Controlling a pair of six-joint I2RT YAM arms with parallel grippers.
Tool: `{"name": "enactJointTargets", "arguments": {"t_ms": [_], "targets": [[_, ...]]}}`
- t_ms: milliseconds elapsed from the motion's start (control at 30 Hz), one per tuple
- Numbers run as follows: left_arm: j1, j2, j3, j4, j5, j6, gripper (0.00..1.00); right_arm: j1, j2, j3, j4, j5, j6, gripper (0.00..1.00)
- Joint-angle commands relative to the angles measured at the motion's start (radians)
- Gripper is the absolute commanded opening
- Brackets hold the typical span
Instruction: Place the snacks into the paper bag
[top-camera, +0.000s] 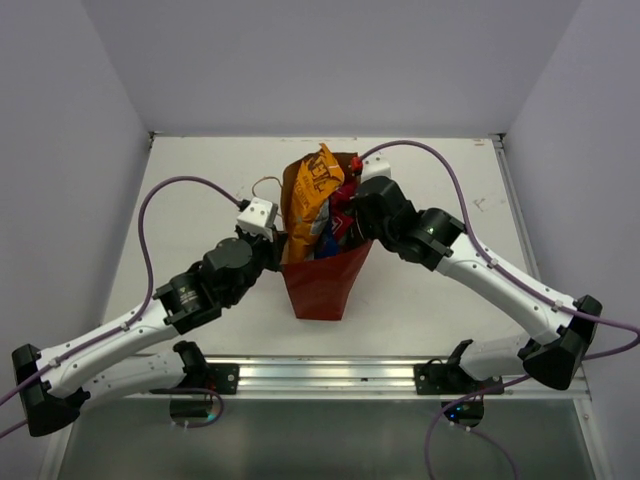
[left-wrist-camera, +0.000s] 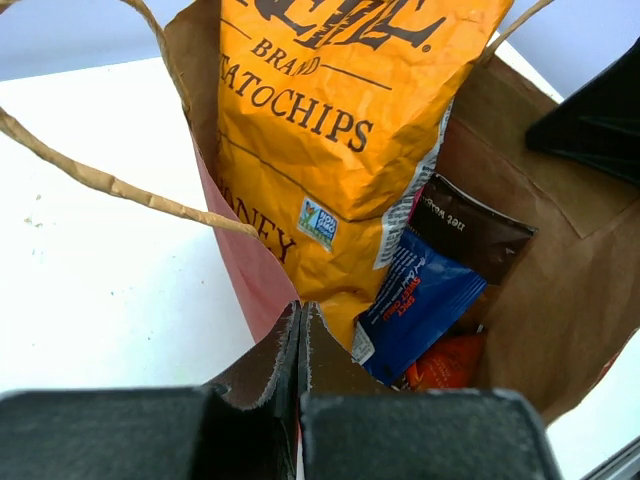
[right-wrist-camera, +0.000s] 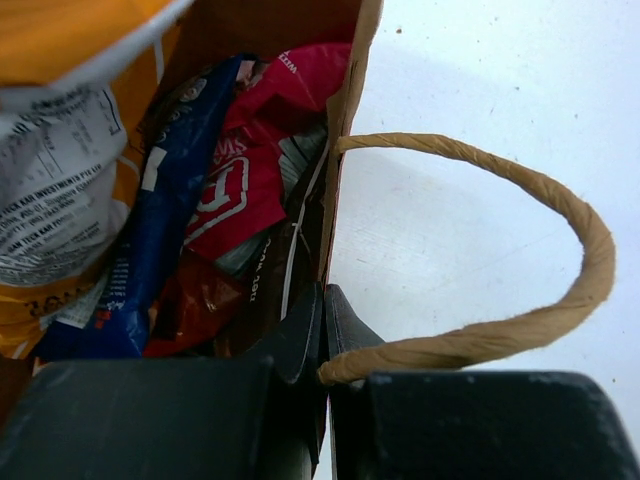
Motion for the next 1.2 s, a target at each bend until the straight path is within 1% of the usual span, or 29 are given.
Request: {"name": "enactJointTargets", "arguments": {"t_ms": [0, 167, 467, 600, 633, 667, 700, 733, 767, 800, 833, 867, 900, 933, 967, 1000, 1033, 1167], "targets": [[-0.003, 0.015, 0.050, 0.083, -0.010, 0.013, 0.00, -0.004, -0.037, -0.020, 0.038, 0.035, 0.011, 0.00], [-0.003, 0.000, -0.016, 0.123, -0.004, -0.002, 0.00, -0.005, -0.037, -0.027, 0.027, 0.043, 0.006, 0.00], [-0.003, 0.012, 0.030, 0.102, 0.002, 0.013, 0.00, -0.007, -0.042, -0.024, 0.027, 0.052, 0.023, 0.00], [-0.005, 0.001, 0.021, 0.118, 0.045, -0.001, 0.00, -0.008, -0.043, -0.024, 0.023, 0.084, 0.017, 0.00], [-0.006, 0.001, 0.018, 0.123, 0.052, 0.001, 0.00, -0.008, -0.039, -0.024, 0.021, 0.084, 0.017, 0.03], [-0.008, 0.003, 0.015, 0.129, 0.056, 0.001, 0.00, -0.008, -0.037, -0.024, 0.019, 0.084, 0.018, 0.11], [-0.009, 0.006, 0.015, 0.138, 0.068, 0.005, 0.09, -0.010, -0.036, -0.024, 0.019, 0.085, 0.020, 0.29], [-0.009, 0.007, 0.016, 0.146, 0.078, 0.010, 0.18, -0.010, -0.039, -0.027, 0.019, 0.085, 0.023, 0.36], [-0.009, 0.007, 0.016, 0.152, 0.084, 0.015, 0.25, -0.010, -0.043, -0.030, 0.022, 0.089, 0.025, 0.44], [-0.012, 0.006, 0.016, 0.164, 0.090, 0.022, 0.40, -0.010, -0.048, -0.032, 0.027, 0.087, 0.023, 0.54], [-0.014, 0.006, 0.021, 0.165, 0.090, 0.028, 0.49, -0.008, -0.053, -0.037, 0.035, 0.092, 0.019, 0.63], [-0.014, 0.006, 0.026, 0.163, 0.090, 0.033, 0.56, -0.010, -0.065, -0.037, 0.038, 0.105, 0.018, 0.66], [-0.015, 0.003, 0.030, 0.163, 0.084, 0.045, 0.68, -0.010, -0.071, -0.037, 0.042, 0.110, 0.014, 0.68], [-0.015, 0.001, 0.039, 0.201, 0.079, 0.051, 0.70, -0.008, -0.079, -0.035, 0.052, 0.116, 0.006, 0.71], [-0.015, -0.002, 0.045, 0.204, 0.075, 0.059, 0.73, -0.010, -0.089, -0.031, 0.053, 0.121, 0.003, 0.72], [-0.015, -0.006, 0.052, 0.212, 0.062, 0.073, 0.79, -0.010, -0.094, -0.026, 0.052, 0.133, -0.003, 0.72], [-0.015, -0.006, 0.068, 0.214, 0.056, 0.079, 0.81, -0.008, -0.103, -0.017, 0.055, 0.138, -0.011, 0.73], [-0.015, -0.054, 0.113, 0.207, 0.006, 0.116, 0.84, -0.010, -0.154, 0.019, 0.039, 0.162, -0.023, 0.74]]}}
